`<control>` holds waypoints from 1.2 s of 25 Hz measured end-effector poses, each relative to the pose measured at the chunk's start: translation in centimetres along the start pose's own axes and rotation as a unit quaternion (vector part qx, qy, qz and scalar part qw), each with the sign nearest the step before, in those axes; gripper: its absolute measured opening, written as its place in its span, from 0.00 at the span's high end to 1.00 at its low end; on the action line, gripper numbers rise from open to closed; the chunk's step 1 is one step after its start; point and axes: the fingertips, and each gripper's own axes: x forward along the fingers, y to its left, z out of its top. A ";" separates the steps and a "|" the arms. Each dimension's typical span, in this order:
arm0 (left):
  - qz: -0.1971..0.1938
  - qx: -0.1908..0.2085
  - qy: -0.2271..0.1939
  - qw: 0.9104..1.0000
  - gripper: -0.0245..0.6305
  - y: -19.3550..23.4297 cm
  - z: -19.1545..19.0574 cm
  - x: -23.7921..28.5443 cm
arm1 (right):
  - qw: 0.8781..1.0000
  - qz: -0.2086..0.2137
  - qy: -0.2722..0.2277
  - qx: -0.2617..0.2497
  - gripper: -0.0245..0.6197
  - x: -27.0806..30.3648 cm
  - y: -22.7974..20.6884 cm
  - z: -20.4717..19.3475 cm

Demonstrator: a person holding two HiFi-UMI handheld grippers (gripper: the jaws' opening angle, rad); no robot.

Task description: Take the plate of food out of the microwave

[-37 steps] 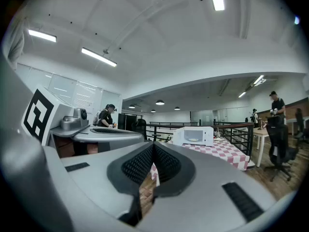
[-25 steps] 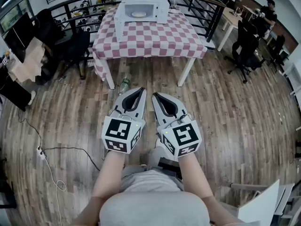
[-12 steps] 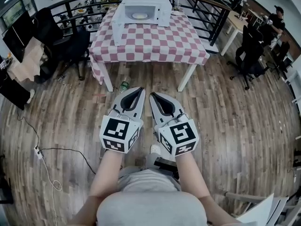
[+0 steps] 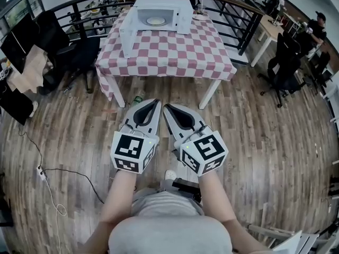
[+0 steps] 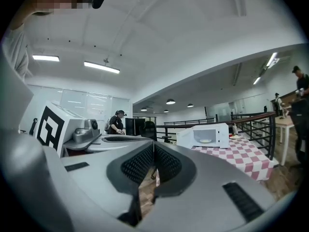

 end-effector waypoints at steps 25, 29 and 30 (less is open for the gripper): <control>0.044 -0.013 0.005 0.999 0.96 1.9 -0.4 12.1 | 0.999 -0.042 0.008 -0.025 0.92 4.3 -13.5 -0.4; 0.051 -0.013 0.010 0.999 0.96 2.7 -0.6 13.3 | 0.998 -0.052 0.006 -0.039 0.92 5.1 -14.6 -0.5; 0.054 -0.015 0.011 0.998 0.96 2.9 -0.8 13.7 | 0.998 -0.055 0.004 -0.043 0.92 5.3 -15.0 -0.5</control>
